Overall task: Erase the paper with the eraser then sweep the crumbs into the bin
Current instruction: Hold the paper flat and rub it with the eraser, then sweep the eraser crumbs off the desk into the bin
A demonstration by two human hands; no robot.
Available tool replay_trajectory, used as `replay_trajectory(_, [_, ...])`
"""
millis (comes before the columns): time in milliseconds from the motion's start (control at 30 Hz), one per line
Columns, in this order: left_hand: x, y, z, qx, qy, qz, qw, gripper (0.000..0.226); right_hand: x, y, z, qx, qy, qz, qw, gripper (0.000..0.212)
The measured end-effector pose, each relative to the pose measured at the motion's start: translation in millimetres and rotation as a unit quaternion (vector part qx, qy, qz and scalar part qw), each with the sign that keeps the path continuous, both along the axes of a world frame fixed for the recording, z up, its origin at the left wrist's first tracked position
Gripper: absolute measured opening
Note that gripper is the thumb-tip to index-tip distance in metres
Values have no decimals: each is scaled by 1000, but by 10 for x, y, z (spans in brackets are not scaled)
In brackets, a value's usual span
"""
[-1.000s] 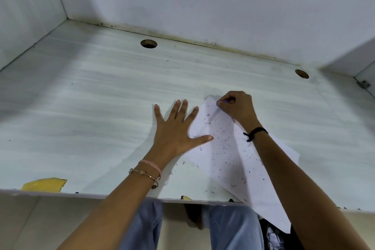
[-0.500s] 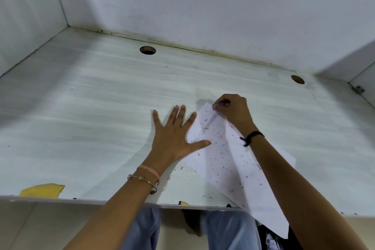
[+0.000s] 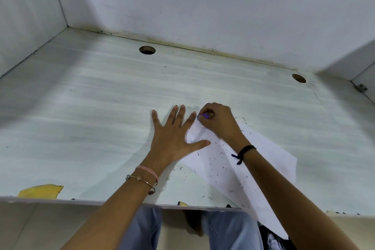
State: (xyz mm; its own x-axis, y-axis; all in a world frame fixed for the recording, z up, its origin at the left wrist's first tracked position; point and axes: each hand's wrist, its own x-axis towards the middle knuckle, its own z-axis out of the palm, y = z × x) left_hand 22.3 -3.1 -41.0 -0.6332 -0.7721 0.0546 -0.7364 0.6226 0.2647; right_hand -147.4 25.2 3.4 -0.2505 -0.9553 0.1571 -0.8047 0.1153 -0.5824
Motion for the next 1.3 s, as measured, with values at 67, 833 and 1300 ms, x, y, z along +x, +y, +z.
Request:
replay_trajectory(67, [5, 3, 6, 1, -6, -2, 1000, 99, -157, -55, 5, -20, 2, -40, 999, 1])
replay_trajectory(833, [13, -101, -10, 30, 107, 14, 994, 83, -526, 374, 190, -5, -190, -102, 976, 15])
replay_trajectory(1300, [68, -107, -43, 31, 183, 40, 982, 56, -980, 849, 177, -18, -50, -188, 981, 26])
